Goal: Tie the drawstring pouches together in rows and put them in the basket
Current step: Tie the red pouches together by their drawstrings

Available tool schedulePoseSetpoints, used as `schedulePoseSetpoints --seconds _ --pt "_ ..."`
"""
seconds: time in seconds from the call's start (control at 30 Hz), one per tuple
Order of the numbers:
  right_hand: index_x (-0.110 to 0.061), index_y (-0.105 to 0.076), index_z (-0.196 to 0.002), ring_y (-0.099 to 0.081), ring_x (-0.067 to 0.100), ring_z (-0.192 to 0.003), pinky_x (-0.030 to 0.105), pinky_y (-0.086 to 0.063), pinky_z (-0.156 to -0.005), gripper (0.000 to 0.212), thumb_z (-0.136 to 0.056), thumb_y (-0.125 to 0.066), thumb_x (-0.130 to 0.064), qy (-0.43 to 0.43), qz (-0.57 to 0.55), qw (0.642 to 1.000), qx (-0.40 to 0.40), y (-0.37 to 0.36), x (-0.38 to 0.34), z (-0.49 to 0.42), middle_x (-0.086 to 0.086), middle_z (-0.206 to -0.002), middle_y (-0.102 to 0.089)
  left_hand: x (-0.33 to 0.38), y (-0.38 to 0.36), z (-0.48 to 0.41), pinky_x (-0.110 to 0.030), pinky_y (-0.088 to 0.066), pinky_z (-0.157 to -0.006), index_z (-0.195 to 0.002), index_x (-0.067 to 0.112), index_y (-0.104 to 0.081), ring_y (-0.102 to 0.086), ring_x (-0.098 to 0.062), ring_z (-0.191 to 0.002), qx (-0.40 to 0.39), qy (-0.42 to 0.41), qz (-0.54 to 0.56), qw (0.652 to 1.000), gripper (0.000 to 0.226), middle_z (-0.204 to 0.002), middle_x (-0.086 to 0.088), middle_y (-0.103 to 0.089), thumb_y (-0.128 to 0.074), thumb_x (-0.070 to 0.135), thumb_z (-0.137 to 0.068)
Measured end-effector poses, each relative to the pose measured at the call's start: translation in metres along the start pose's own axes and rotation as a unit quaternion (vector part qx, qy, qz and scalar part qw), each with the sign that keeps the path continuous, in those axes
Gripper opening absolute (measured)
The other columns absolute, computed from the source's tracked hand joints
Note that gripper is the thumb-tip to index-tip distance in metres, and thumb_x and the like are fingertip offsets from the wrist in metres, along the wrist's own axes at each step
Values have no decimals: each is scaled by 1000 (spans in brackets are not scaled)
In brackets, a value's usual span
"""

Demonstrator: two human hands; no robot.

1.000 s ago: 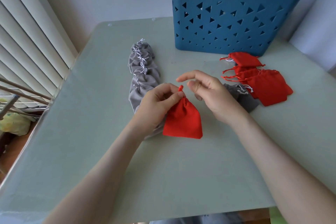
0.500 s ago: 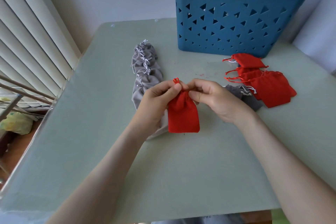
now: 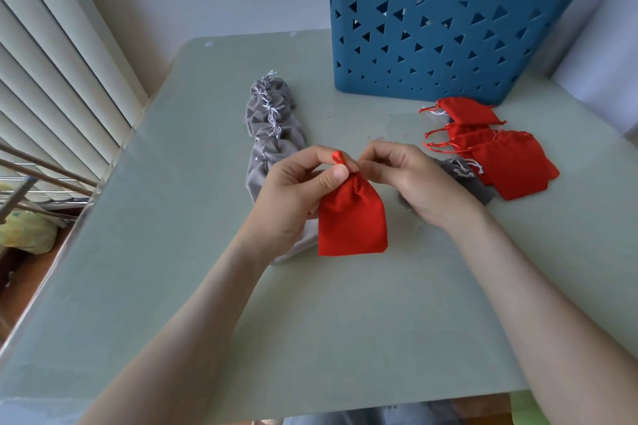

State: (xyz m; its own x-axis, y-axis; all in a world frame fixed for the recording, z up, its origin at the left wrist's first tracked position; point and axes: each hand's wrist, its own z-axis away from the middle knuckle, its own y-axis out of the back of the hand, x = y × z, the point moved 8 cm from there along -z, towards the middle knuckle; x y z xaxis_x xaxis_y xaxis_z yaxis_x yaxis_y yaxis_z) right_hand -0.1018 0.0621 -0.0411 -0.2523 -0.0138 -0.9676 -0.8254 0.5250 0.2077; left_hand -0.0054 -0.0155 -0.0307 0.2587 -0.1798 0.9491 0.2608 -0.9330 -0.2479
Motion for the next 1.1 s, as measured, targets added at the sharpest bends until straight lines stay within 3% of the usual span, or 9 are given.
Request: schedulePoseSetpoints --seconds 0.07,0.13,0.27,0.37,0.6,0.73,0.83,0.97,1.1 --pt "-13 -58 -74 -49 -7 -57 6 -37 -56 19 -92 -56 -7 -10 13 1000 -1 1 1 0 -17 -57 -57 0 3 -1 -9 -39 -48 -82 5 -59 -57 0 -54 5 -9 -3 1000 3 -74 8 -68 -62 5 -83" --pt "-13 -58 -73 -48 -6 -51 7 -37 -52 18 -91 -58 -8 -21 25 999 1 -1 2 0 -16 -53 -55 0 6 -2 -10 -34 -43 -77 10 -65 -49 1 -46 15 -9 5 1000 9 -71 8 -66 -61 6 -84" --pt "-17 -65 -74 -51 4 -74 18 -38 -72 16 -89 -63 -12 -31 44 998 31 6 10 -2 -7 -72 -61 -2 7 -3 -13 -19 -39 -79 5 -56 -28 2 -37 38 13 -52 998 10 -47 9 -53 -56 13 -85" --pt "-14 -64 -74 -50 4 -72 17 -37 -71 21 -93 -57 -15 -48 29 997 47 12 12 -1 -7 -71 -61 -3 12 -4 -15 -18 -39 -78 5 -53 -23 1 -35 76 23 -105 991 18 -40 9 -48 -47 8 -95" --pt "-13 -59 -71 -41 6 -67 25 -31 -69 25 -95 -51 -17 -77 -29 996 38 4 16 -1 -8 -67 -56 -11 13 -3 -14 -20 -39 -78 4 -58 -29 0 -36 114 49 -131 984 22 -42 14 -50 -49 10 -97" --pt "-15 -56 -70 -39 7 -68 26 -28 -69 25 -94 -52 -19 -101 -54 991 66 10 21 0 -8 -70 -54 -16 23 -5 -16 -20 -39 -88 14 -67 -28 -6 -44 142 48 -110 982 17 -59 11 -56 -52 12 -96" --pt "-17 -58 -76 -42 6 -72 23 -31 -70 16 -91 -54 -18 -73 -89 992 45 7 16 -1 -12 -74 -59 -20 27 -4 -17 -27 -41 -100 18 -59 -35 -6 -45 172 51 -92 979 11 -62 7 -58 -57 10 -94" --pt "-18 -63 -87 -55 -1 -84 11 -38 -80 11 -86 -52 -16 5 -62 998 -9 -9 3 1 -17 -80 -66 -23 31 -5 -17 -32 -40 -93 9 -54 -41 -4 -44 185 62 -86 977 4 -60 6 -60 -58 9 -93" --pt "-25 -64 -87 -56 12 -87 30 -40 -84 10 -85 -57 -18 27 -3 1000 1 -13 1 -1 -14 -85 -68 -20 29 -5 -16 -37 -41 -86 3 -60 -43 -6 -41 169 50 -115 978 10 -60 3 -57 -56 7 -94"
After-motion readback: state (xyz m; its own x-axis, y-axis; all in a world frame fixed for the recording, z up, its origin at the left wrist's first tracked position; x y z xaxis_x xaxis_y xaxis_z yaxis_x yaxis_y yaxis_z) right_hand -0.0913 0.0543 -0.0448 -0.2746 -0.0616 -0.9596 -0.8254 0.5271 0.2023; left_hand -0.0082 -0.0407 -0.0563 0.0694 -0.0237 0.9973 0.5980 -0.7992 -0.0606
